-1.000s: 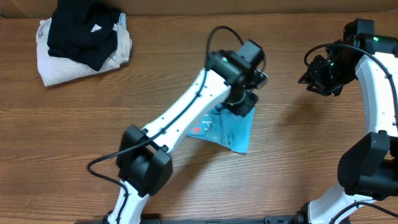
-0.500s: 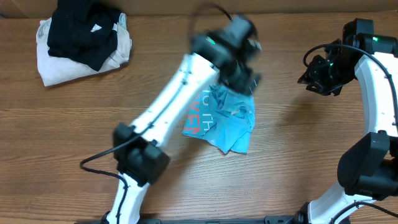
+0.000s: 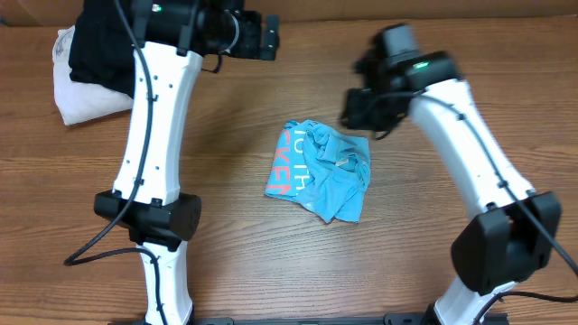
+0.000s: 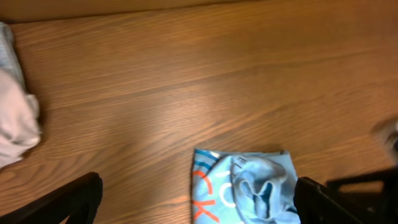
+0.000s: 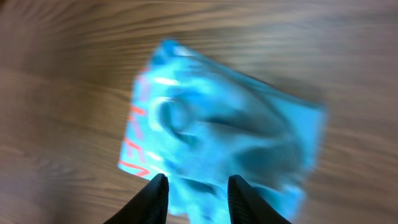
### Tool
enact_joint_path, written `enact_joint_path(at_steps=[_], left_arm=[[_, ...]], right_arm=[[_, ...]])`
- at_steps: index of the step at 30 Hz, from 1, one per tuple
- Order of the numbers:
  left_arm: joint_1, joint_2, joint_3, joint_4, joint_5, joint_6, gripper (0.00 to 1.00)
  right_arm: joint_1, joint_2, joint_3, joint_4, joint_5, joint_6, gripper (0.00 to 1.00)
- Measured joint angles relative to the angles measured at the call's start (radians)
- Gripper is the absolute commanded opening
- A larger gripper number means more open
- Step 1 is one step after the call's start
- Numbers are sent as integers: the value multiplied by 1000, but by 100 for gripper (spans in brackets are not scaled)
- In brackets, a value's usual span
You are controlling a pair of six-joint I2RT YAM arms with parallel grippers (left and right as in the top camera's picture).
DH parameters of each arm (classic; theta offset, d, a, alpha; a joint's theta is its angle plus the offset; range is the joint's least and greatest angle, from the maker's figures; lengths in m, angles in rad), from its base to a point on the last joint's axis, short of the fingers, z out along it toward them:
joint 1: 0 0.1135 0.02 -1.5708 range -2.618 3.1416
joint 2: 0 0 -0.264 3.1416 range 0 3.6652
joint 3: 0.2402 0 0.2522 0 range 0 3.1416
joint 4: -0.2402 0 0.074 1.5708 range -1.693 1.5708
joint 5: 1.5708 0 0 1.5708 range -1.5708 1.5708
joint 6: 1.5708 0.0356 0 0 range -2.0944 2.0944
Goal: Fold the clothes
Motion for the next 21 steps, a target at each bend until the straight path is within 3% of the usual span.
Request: enact_joint_path(at_steps=[4,8,12,21], left_arm=[[34,0,0,0,0,0,100],[57,0,0,-1,0,0,100],[67,0,0,-6,0,0,100],[67,0,0,-16,-10,0,100]], right_arm=[[133,0,-3,91,74,6,54],[224,5,-16,150,150,8,55],[249,41,-16,161,182,9,53],[245,210,-28,151,209,34,38]])
